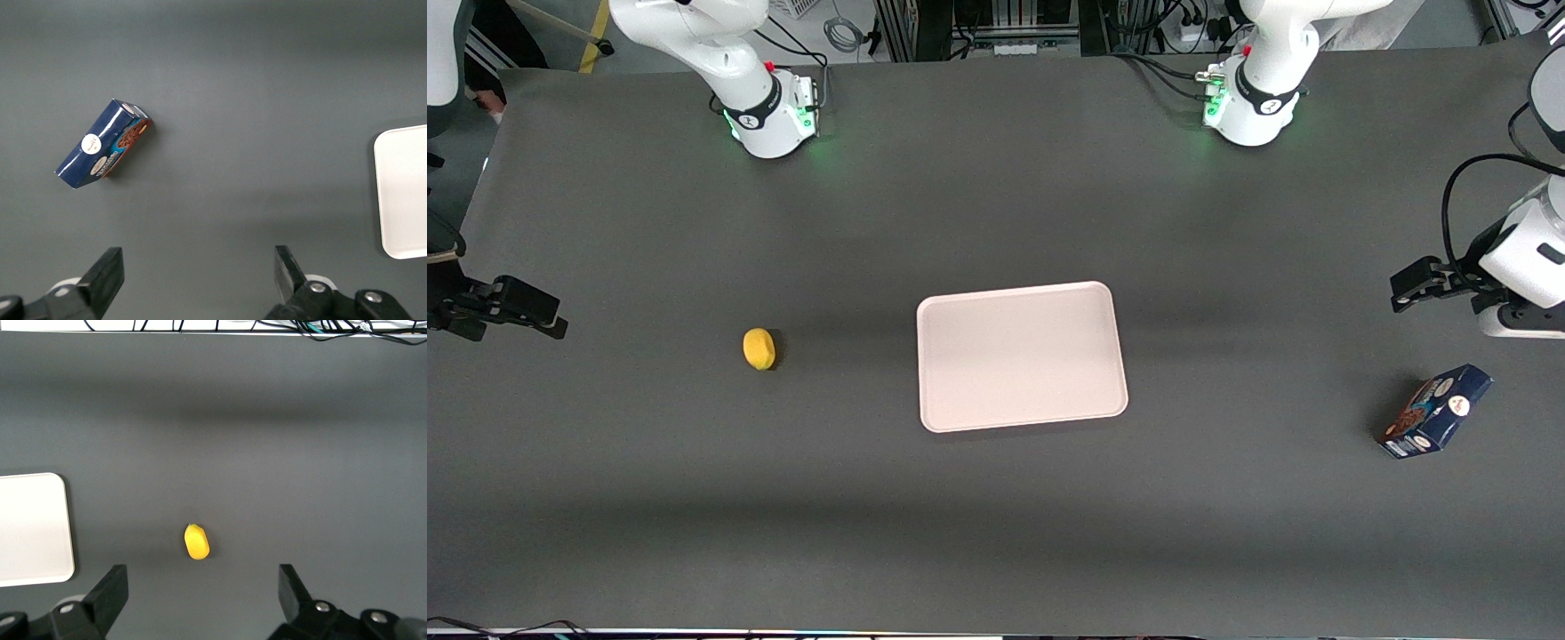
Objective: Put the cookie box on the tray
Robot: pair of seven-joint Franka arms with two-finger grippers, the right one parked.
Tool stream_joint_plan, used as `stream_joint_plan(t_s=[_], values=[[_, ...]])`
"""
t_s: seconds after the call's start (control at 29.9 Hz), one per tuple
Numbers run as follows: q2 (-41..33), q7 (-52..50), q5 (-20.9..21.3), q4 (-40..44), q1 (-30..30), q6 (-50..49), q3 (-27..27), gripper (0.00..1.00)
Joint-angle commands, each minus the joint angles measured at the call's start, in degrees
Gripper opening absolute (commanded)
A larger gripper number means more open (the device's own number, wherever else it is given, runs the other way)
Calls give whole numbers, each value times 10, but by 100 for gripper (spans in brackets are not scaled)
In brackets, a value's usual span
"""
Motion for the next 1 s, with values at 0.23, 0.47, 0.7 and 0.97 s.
stream_joint_plan(t_s=[0.23,0.47,0.7,0.97], values=[[-4,5,8,23,-5,-44,6,100],[2,133,10,31,7,-42,9,100],[15,336,45,40,8,-30,22,100],[26,431,34,38,9,-13,53,100]])
